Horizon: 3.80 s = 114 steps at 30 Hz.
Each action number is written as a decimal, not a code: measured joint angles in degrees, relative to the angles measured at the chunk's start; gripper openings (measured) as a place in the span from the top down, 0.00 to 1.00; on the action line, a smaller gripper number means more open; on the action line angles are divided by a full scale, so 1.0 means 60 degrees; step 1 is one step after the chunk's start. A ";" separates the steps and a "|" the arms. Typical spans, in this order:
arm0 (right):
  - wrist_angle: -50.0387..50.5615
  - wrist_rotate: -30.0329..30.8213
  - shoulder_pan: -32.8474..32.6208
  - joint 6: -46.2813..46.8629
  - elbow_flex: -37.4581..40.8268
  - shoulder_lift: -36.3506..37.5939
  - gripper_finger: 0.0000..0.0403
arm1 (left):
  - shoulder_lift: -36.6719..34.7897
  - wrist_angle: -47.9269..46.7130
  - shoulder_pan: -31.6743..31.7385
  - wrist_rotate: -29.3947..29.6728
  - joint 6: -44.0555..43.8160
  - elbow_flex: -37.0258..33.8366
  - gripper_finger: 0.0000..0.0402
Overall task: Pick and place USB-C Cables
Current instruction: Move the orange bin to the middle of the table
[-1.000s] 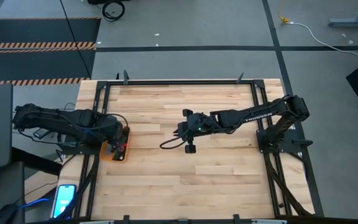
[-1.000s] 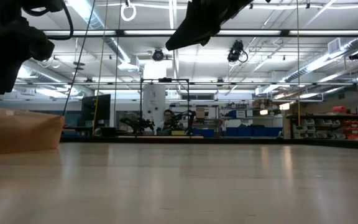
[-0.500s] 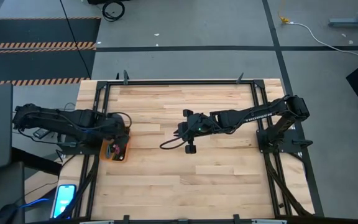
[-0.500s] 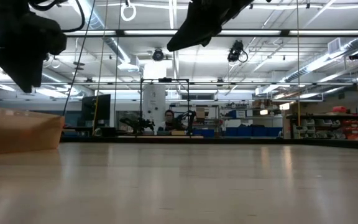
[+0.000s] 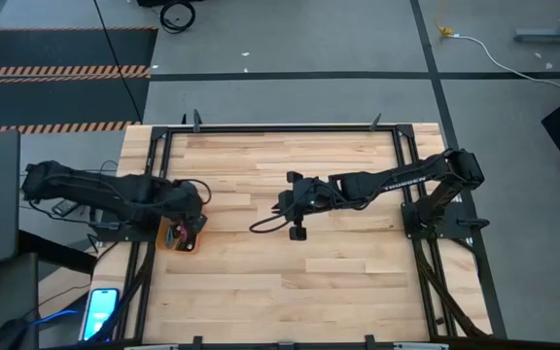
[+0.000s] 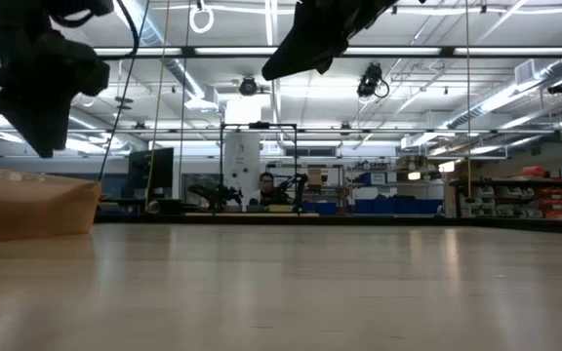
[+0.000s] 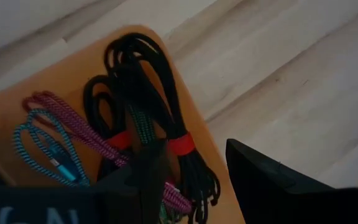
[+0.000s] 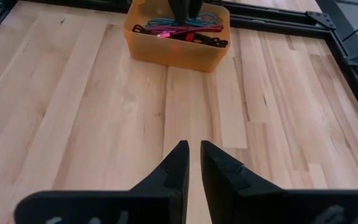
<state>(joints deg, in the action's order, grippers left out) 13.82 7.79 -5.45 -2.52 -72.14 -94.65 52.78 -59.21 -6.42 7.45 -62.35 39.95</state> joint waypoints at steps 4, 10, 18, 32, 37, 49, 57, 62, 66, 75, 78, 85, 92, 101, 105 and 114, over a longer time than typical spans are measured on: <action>-0.0066 -0.0003 -0.0091 -0.0007 0.0000 0.0000 0.89 | 0.0618 0.0555 0.0000 -0.0216 0.0000 -0.0319 0.57; -0.0080 -0.0003 -0.0131 -0.0080 0.0000 0.0000 0.89 | 0.1327 0.0890 0.0040 -0.0212 0.0011 -0.0329 0.57; -0.0051 -0.0003 -0.0128 -0.0098 0.0000 0.0000 0.89 | 0.1394 0.0933 0.0040 0.0008 -0.0044 -0.0329 0.57; 0.0077 -0.0003 -0.0135 -0.0003 0.0000 0.0000 0.89 | 0.1394 0.1196 0.0005 -0.0351 -0.0261 -0.0329 0.57; 0.0145 -0.0003 -0.0192 0.0001 0.0000 0.0000 0.89 | 0.1571 0.1223 -0.0132 -0.0762 -0.0445 -0.0322 0.57; 0.0209 -0.0003 -0.0306 0.0001 0.0000 0.0000 0.89 | 0.3037 0.1849 -0.0193 -0.0802 0.0380 -0.0322 0.57; 0.0218 -0.0003 -0.0306 0.0008 0.0000 0.0008 0.89 | 0.3099 0.2066 -0.0193 -0.0752 0.0751 -0.0322 0.76; 0.0229 0.0019 -0.0441 0.0172 0.0004 0.0276 0.89 | 0.3099 0.2157 -0.0193 -0.0758 0.1093 -0.0318 0.96; 0.0271 0.0382 -0.0667 0.0015 0.0004 0.0733 0.89 | 0.3099 0.2343 -0.0189 -0.0678 0.1359 -0.0322 0.97; 0.1386 0.1767 -0.1134 0.0305 0.0004 0.2299 0.89 | 0.3099 0.3929 0.0114 -0.0457 0.3267 -0.0322 0.99; 0.1790 0.2034 -0.1257 0.0627 0.0004 0.2811 0.89 | 0.3107 0.4656 0.0316 -0.0458 0.4276 -0.0322 0.99; 0.1953 0.2298 -0.1476 0.1229 0.0004 0.3681 0.89 | 0.3832 0.5636 0.0807 -0.0728 0.5880 -0.0322 0.99; 0.1480 0.2307 -0.1605 0.1254 0.0004 0.3850 0.89 | 0.5275 0.6467 0.0958 -0.0991 0.7031 0.0483 0.99; 0.1361 0.2293 -0.1806 0.1595 0.0004 0.4193 0.89 | 0.6996 0.6313 0.0951 -0.1058 0.8882 0.3238 0.99; 0.1219 0.2274 -0.2121 0.1650 0.0004 0.4696 0.89 | 0.8003 0.6031 0.0954 -0.1071 0.9311 0.4272 0.99; 0.1206 0.2790 -0.2972 0.1578 0.0004 0.5362 0.89 | 0.9742 0.5983 0.0947 -0.1510 0.9535 0.5682 0.98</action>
<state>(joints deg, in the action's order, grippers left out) 21.06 24.53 -23.28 6.95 -72.12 -62.48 111.23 -23.31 -0.73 -1.61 -5.13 74.05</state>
